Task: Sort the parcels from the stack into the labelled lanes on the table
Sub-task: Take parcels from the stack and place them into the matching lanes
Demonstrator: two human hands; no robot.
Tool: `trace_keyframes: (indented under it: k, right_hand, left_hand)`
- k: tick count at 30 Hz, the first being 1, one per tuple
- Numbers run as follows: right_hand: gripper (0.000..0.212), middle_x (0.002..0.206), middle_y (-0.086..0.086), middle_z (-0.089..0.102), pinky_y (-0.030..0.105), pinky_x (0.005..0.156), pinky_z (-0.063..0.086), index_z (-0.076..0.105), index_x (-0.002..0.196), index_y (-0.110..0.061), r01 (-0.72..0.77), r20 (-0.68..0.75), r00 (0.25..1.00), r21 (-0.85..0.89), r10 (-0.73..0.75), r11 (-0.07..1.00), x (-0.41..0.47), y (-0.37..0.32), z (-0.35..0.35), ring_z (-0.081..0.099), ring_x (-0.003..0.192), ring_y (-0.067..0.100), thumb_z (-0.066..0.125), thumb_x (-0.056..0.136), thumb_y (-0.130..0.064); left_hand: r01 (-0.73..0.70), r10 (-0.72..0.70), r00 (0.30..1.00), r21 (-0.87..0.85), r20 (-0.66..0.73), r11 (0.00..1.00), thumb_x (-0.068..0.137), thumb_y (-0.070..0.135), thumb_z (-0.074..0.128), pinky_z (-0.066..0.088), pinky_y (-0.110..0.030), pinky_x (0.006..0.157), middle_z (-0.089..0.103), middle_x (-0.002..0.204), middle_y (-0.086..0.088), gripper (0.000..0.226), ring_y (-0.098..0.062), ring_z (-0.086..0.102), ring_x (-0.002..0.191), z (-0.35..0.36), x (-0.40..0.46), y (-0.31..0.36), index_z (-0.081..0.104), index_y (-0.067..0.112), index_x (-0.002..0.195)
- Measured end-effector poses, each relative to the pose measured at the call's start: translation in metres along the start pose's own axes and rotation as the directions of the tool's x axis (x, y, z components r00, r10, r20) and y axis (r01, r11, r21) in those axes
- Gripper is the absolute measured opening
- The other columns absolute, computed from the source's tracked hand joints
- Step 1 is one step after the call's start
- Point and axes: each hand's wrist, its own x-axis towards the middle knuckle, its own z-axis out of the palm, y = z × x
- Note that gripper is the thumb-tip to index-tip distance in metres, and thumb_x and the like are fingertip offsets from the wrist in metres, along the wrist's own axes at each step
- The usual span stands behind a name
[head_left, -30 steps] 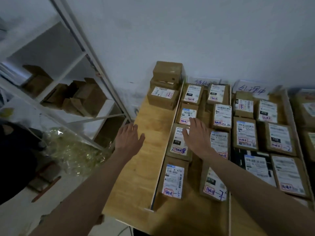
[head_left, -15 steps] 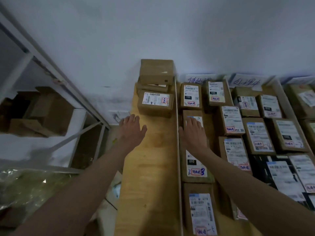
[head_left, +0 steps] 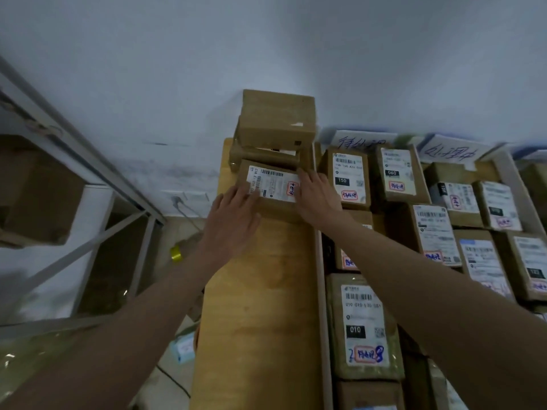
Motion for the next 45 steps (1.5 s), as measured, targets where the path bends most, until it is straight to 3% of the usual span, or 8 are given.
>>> trace_keyframes:
  k: [6, 10, 12, 16, 25, 29, 34, 45]
  right_hand:
    - [0.052, 0.138, 0.011, 0.045, 0.046, 0.105, 0.04, 0.043, 0.139, -0.011, -0.068, 0.165, 0.984, -0.008, 0.068, 0.998, -0.041, -0.012, 0.022, 0.046, 0.127, 0.029, 0.036, 0.103, -0.048]
    - [0.055, 0.125, 0.009, 0.056, 0.043, 0.087, 0.053, 0.048, 0.128, -0.011, -0.267, 0.273, 0.944, 0.291, 0.188, 0.919, -0.082, -0.026, 0.046, 0.059, 0.109, 0.027, 0.045, 0.098, -0.057]
    - [0.055, 0.12, 0.009, 0.062, 0.045, 0.085, 0.055, 0.048, 0.121, -0.012, -0.348, 0.315, 0.92, 0.378, 0.234, 0.858, -0.094, -0.032, 0.054, 0.063, 0.105, 0.028, 0.051, 0.094, -0.059]
    - [0.046, 0.114, 0.007, 0.065, 0.046, 0.083, 0.057, 0.047, 0.115, -0.012, -0.395, 0.363, 0.901, 0.462, 0.238, 0.794, -0.108, -0.039, 0.051, 0.065, 0.1, 0.026, 0.056, 0.094, -0.052]
    - [0.042, 0.133, 0.011, 0.06, 0.029, 0.084, 0.051, 0.051, 0.136, -0.008, -0.329, 0.359, 0.92, 0.493, 0.156, 0.806, -0.15, -0.038, 0.0, 0.061, 0.104, 0.019, 0.044, 0.104, -0.034]
    - [0.043, 0.148, 0.009, 0.045, 0.039, 0.106, 0.044, 0.047, 0.141, -0.007, -0.2, 0.183, 0.973, 0.368, 0.141, 0.908, -0.179, -0.031, -0.037, 0.047, 0.131, 0.026, 0.047, 0.103, -0.027]
    - [0.04, 0.139, 0.008, 0.048, 0.042, 0.104, 0.044, 0.044, 0.138, -0.016, -0.158, -0.016, 0.986, 0.224, 0.165, 0.962, -0.216, -0.007, -0.079, 0.047, 0.129, 0.026, 0.044, 0.102, -0.032]
    - [0.043, 0.143, 0.004, 0.046, 0.041, 0.11, 0.036, 0.042, 0.141, -0.017, -0.169, -0.226, 0.954, 0.136, 0.197, 0.976, -0.297, 0.048, -0.122, 0.042, 0.133, 0.024, 0.041, 0.101, -0.035]
  left_hand:
    - [0.165, -0.173, 0.985, -0.192, -0.025, 0.967, 0.1, 0.04, 0.047, 0.022, -0.05, 0.119, 0.027, 0.16, -0.007, 0.054, -0.03, 0.022, 0.148, 0.0, -0.005, -0.013, 0.038, 0.016, 0.148]
    - [0.531, -0.523, 0.828, -0.582, 0.203, 0.615, 0.096, 0.041, 0.058, 0.037, -0.046, 0.11, 0.032, 0.157, -0.01, 0.07, -0.029, 0.036, 0.141, -0.001, -0.02, 0.003, 0.026, 0.015, 0.153]
    - [0.633, -0.529, 0.767, -0.563, 0.364, 0.531, 0.094, 0.054, 0.055, 0.045, -0.039, 0.097, 0.051, 0.143, -0.011, 0.069, -0.028, 0.052, 0.127, 0.008, -0.031, 0.009, 0.041, 0.011, 0.146]
    - [0.625, -0.472, 0.781, -0.508, 0.409, 0.593, 0.097, 0.058, 0.046, 0.043, -0.026, 0.064, 0.069, 0.103, -0.004, 0.055, -0.019, 0.063, 0.087, 0.016, -0.049, 0.015, 0.066, 0.01, 0.116]
    - [0.599, -0.467, 0.801, -0.5, 0.375, 0.626, 0.102, 0.046, 0.043, 0.041, -0.024, 0.06, 0.07, 0.108, -0.013, 0.05, -0.02, 0.059, 0.084, -0.019, -0.074, 0.036, 0.068, 0.004, 0.115]
    - [0.573, -0.476, 0.819, -0.514, 0.322, 0.638, 0.102, 0.047, 0.044, 0.048, -0.027, 0.07, 0.072, 0.106, -0.012, 0.051, -0.023, 0.066, 0.09, -0.051, -0.095, 0.046, 0.07, 0.005, 0.112]
    - [0.539, -0.469, 0.842, -0.443, 0.267, 0.716, 0.102, 0.05, 0.043, 0.04, -0.021, 0.056, 0.072, 0.1, -0.011, 0.054, -0.02, 0.062, 0.079, -0.094, -0.121, 0.064, 0.072, 0.005, 0.108]
    - [0.464, -0.398, 0.886, -0.47, 0.239, 0.751, 0.096, 0.06, 0.047, 0.054, -0.033, 0.072, 0.071, 0.088, -0.01, 0.059, -0.025, 0.066, 0.079, -0.119, -0.14, 0.128, 0.075, 0.008, 0.095]
